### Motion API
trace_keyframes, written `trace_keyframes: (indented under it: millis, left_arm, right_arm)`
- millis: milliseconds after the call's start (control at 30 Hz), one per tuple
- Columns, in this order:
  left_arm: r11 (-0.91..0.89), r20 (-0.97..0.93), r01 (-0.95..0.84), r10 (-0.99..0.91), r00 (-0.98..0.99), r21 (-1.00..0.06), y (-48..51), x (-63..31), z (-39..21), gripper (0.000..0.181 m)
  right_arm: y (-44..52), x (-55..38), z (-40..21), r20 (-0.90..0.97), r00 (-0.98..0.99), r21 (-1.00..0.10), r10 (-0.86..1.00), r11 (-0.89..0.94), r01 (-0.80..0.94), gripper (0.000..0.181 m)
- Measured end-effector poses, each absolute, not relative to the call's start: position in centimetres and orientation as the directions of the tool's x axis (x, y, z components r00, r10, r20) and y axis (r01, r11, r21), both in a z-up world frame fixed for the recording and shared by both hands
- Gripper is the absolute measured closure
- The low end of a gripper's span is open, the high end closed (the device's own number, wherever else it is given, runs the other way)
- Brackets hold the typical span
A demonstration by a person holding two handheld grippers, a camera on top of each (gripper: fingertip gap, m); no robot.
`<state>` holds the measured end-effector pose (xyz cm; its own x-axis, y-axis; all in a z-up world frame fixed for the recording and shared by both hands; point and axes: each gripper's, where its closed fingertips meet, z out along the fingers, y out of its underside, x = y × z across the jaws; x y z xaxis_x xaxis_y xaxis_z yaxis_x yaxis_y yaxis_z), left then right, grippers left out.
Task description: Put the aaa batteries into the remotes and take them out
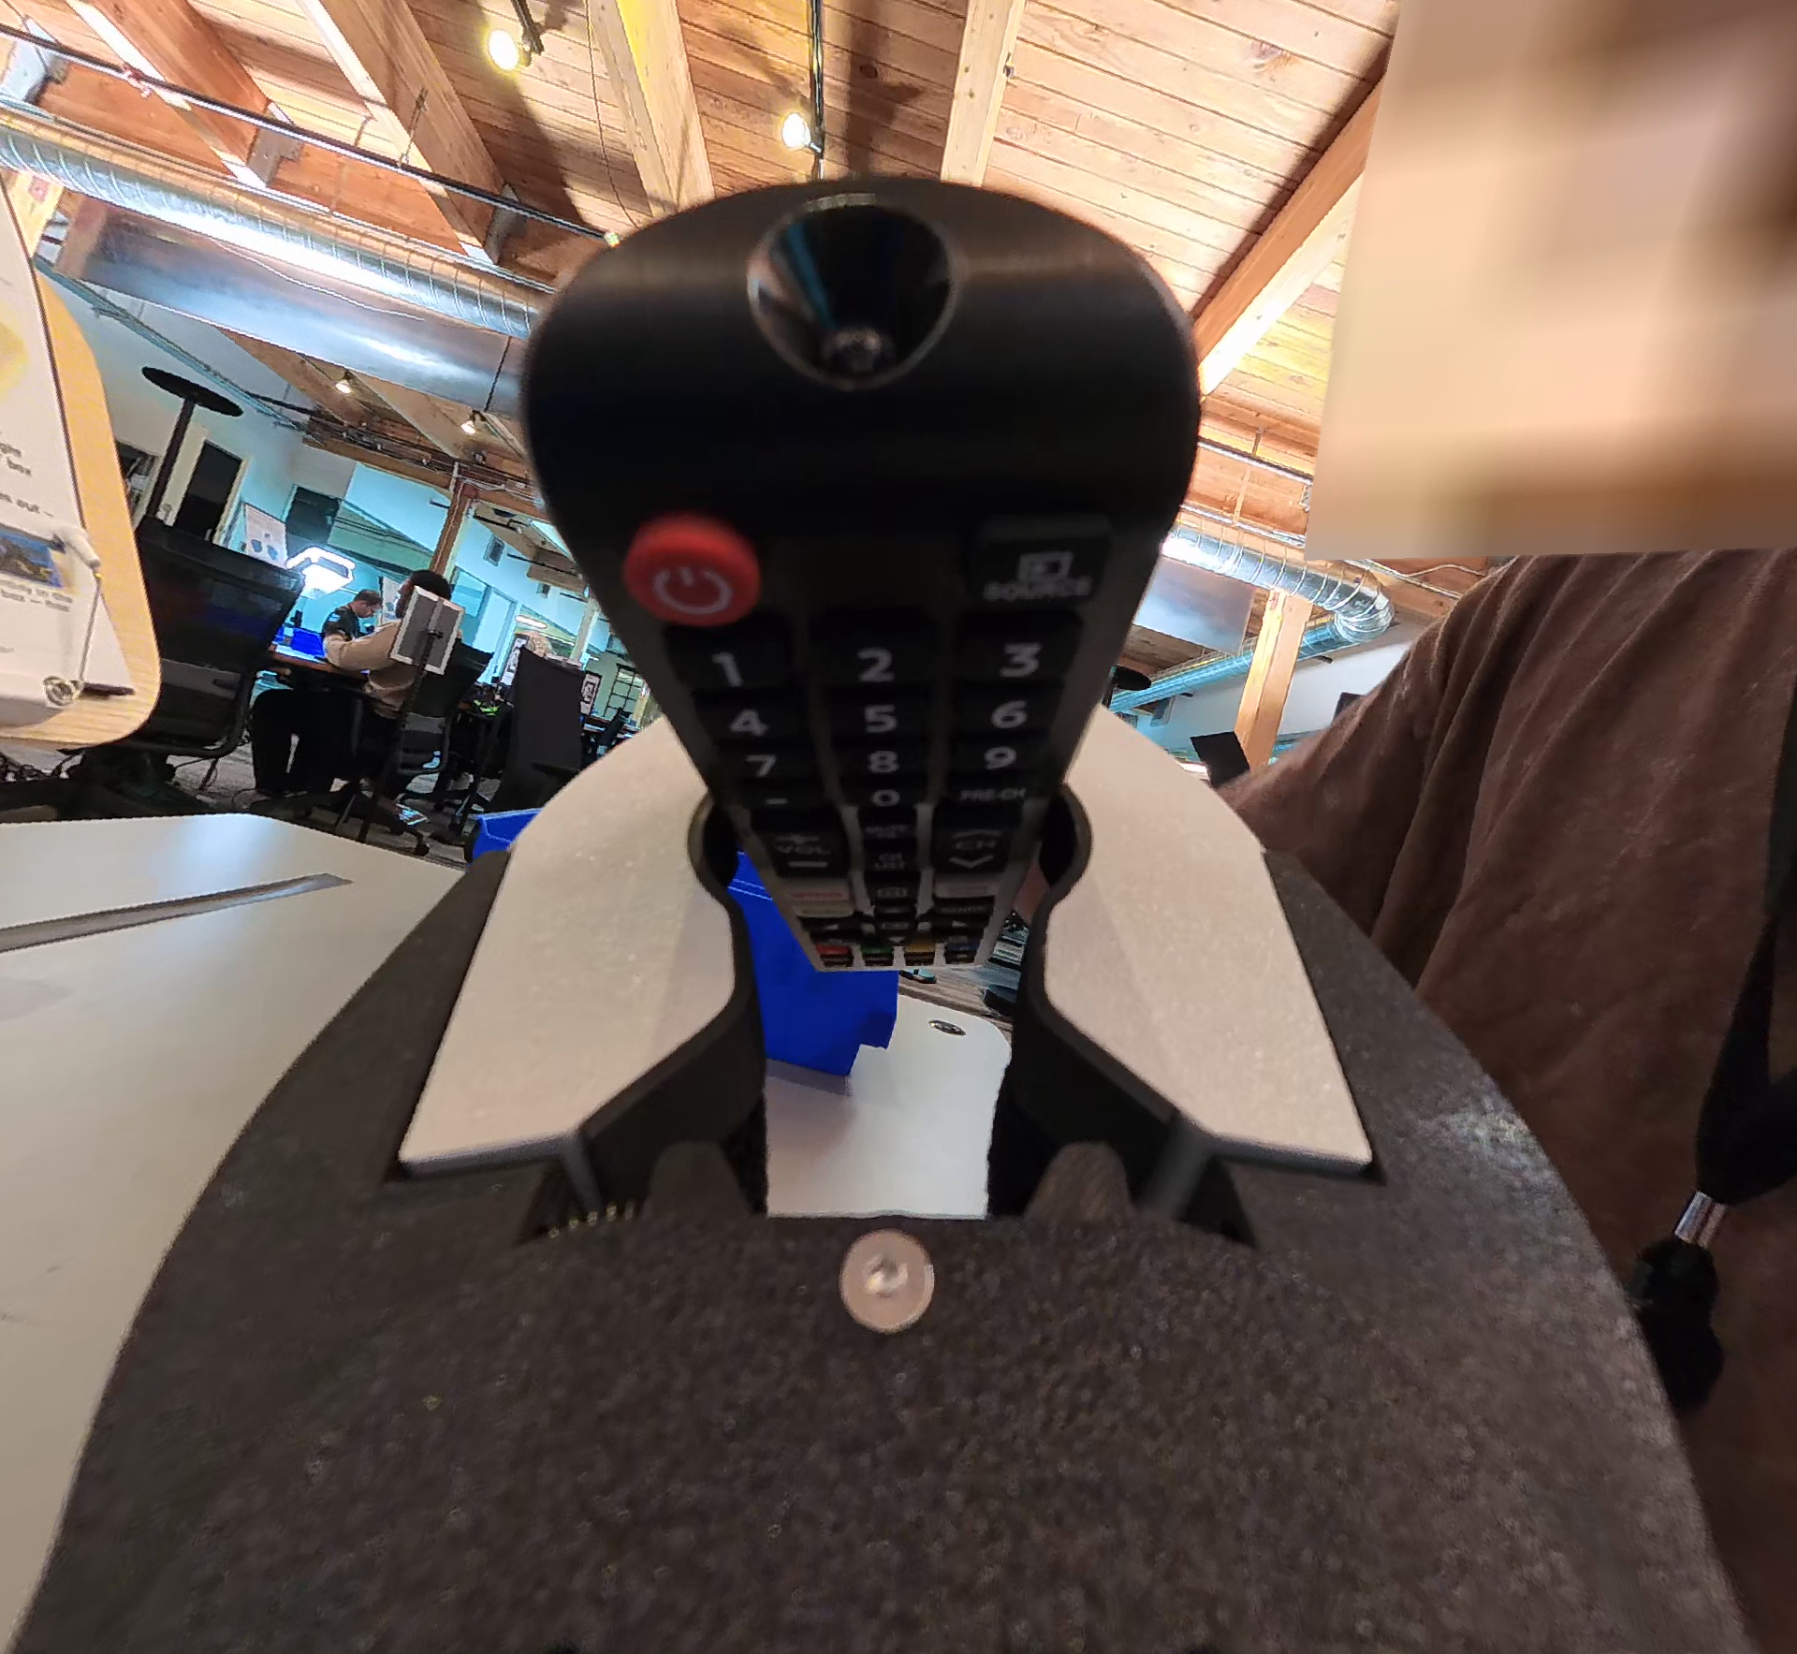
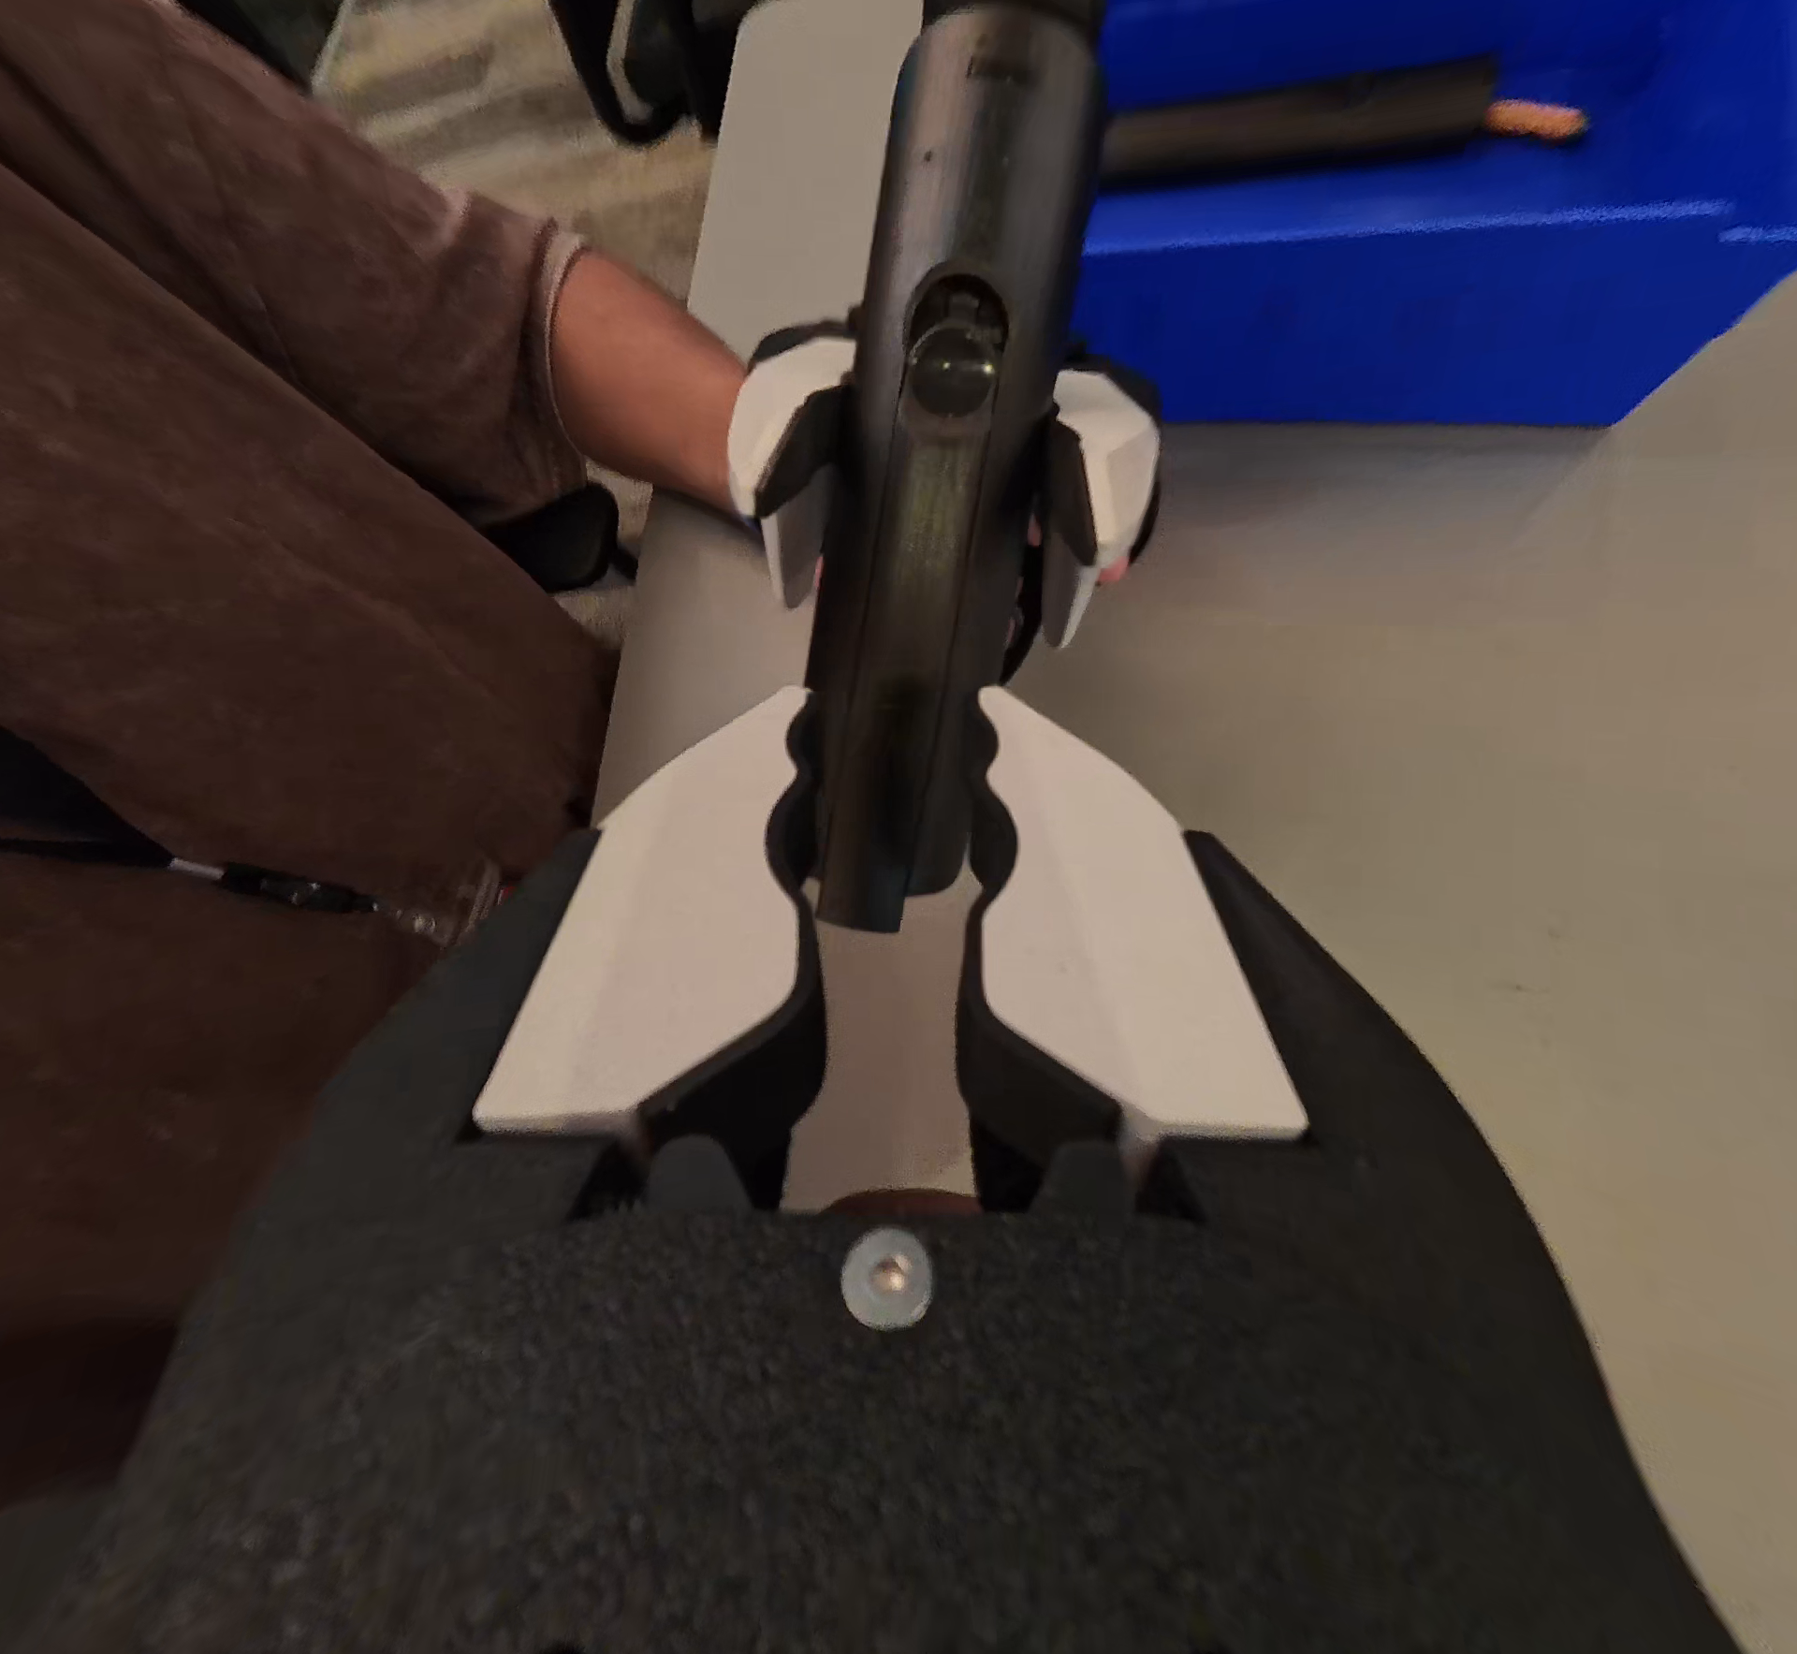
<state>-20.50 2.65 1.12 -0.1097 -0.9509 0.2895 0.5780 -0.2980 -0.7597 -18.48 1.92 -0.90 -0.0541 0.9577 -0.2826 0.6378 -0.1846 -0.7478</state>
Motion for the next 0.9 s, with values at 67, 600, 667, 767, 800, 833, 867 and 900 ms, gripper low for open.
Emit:
trace_keyframes:
  millis: [67, 600, 667, 767, 800, 833, 867, 900]
  left_arm:
    - [-0.289, 0.283, 0.582, -0.954, -0.104, -0.76, 2.7, -20.7, 1.3, 0.12]
    - [-0.281, 0.295, 0.577, -0.953, -0.073, -0.767, 3.5, -20.8, 0.9, 0.12]
    - [-0.288, 0.299, 0.574, -0.951, -0.077, -0.767, 3.5, -20.7, 0.8, 0.12]
    - [-0.305, 0.312, 0.577, -0.946, -0.09, -0.758, 3.5, -20.5, 0.7, 0.12]
    - [-0.306, 0.312, 0.576, -0.946, -0.093, -0.758, 3.5, -20.4, 0.6, 0.12]
    - [-0.305, 0.308, 0.573, -0.947, -0.094, -0.761, 3.4, -20.4, 0.7, 0.12]
    - [-0.294, 0.303, 0.573, -0.949, -0.084, -0.765, 3.5, -20.5, 0.7, 0.12]
    - [-0.288, 0.299, 0.576, -0.951, -0.077, -0.765, 3.6, -20.7, 0.8, 0.12]
  right_arm:
    - [2.9, -17.4, 0.0, -0.245, 0.006, -0.818, 0.969, -0.21, 0.535, 0.156]
    - [1.6, -14.3, -4.4, -0.561, 0.185, -0.805, 0.807, -0.48, -0.349, 0.181]
    - [1.7, -14.3, -4.3, -0.553, 0.181, -0.812, 0.813, -0.478, -0.334, 0.181]
    - [1.7, -14.6, -4.2, -0.535, 0.183, -0.828, 0.825, -0.47, -0.306, 0.181]
    - [1.8, -14.6, -4.3, -0.542, 0.181, -0.825, 0.821, -0.478, -0.302, 0.181]
    - [1.9, -14.5, -4.3, -0.544, 0.183, -0.824, 0.819, -0.48, -0.3, 0.181]
    - [2.0, -14.3, -4.3, -0.546, 0.184, -0.821, 0.818, -0.477, -0.314, 0.181]
    - [2.1, -14.1, -4.2, -0.551, 0.18, -0.815, 0.815, -0.479, -0.326, 0.181]
